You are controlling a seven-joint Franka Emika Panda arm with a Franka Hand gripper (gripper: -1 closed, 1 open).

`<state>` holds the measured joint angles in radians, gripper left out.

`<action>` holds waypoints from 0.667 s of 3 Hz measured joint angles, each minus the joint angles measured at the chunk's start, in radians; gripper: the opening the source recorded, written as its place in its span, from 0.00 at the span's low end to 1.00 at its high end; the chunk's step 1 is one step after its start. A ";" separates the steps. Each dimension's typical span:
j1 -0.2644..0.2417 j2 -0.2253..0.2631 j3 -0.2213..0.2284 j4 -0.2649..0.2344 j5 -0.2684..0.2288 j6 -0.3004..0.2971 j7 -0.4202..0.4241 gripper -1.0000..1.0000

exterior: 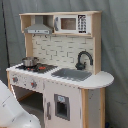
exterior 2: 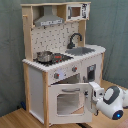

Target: Play with the kitchen

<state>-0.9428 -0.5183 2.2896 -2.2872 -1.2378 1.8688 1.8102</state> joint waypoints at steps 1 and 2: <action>-0.009 0.000 0.010 0.044 0.063 -0.036 -0.038 0.00; -0.009 0.000 0.010 0.048 0.064 -0.036 -0.042 1.00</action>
<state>-0.9523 -0.5181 2.2997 -2.2394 -1.1738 1.8332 1.7682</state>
